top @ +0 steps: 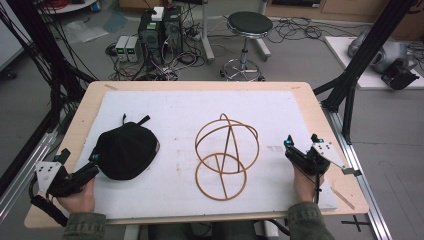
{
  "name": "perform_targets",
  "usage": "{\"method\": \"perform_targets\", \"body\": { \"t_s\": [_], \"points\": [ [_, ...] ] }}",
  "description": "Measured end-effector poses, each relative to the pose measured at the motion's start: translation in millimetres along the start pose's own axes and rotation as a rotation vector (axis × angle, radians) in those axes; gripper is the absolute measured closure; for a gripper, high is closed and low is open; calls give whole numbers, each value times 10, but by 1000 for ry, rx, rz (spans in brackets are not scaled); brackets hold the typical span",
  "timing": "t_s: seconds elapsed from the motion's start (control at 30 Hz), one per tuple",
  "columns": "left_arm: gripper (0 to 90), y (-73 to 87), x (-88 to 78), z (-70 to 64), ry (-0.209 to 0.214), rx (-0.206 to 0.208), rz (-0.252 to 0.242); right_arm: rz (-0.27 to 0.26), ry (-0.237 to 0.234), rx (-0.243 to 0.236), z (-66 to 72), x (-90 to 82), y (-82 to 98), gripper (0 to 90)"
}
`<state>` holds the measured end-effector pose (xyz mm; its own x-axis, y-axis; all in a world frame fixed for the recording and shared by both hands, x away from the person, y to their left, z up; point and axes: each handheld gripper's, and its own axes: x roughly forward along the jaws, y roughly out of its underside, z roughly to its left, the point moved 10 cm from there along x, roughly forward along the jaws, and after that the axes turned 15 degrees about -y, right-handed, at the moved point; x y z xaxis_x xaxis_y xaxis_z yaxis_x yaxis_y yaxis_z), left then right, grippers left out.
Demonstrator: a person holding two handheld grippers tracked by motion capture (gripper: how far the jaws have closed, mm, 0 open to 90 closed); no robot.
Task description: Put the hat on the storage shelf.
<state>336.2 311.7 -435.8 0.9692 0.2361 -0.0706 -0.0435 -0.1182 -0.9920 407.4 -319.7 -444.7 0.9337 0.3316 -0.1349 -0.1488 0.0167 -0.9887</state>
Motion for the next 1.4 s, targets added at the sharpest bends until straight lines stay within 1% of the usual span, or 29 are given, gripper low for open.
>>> {"method": "perform_targets", "body": {
  "t_s": [0.07,0.1,0.2,0.37,0.43,0.57,0.7,0.97,1.1,1.17,1.33,1.4],
  "points": [
    [106,-7,5,-6,3,-6,-4,2,1,2,3,-8,0,144],
    [106,-7,8,-13,5,-6,-4,-1,2,-6,-3,-19,-4,144],
    [106,-4,15,-21,6,-4,-2,1,4,1,-7,-28,-1,144],
    [108,-18,3,-1,4,-9,-4,11,-3,-8,1,-10,13,144],
    [108,-23,1,6,2,-11,-7,9,-2,-14,4,-6,10,144],
    [108,-21,3,14,0,-12,-6,1,1,-8,-10,-11,1,144],
    [116,-16,5,6,12,-17,-1,-4,5,4,-33,-23,-4,144],
    [117,-65,-17,-20,25,-13,-14,-6,-3,0,-19,-14,-5,144],
    [118,-100,-3,-56,41,-1,-18,-8,-3,2,-21,-12,-6,144],
    [118,-126,3,-87,56,16,-19,-7,-5,4,-19,-14,-6,144],
    [118,-218,-7,-221,126,26,-20,-6,-6,3,-19,-12,-5,144],
    [118,-241,-11,-256,141,32,-18,-6,-6,4,-19,-12,-5,144]
  ]
}}
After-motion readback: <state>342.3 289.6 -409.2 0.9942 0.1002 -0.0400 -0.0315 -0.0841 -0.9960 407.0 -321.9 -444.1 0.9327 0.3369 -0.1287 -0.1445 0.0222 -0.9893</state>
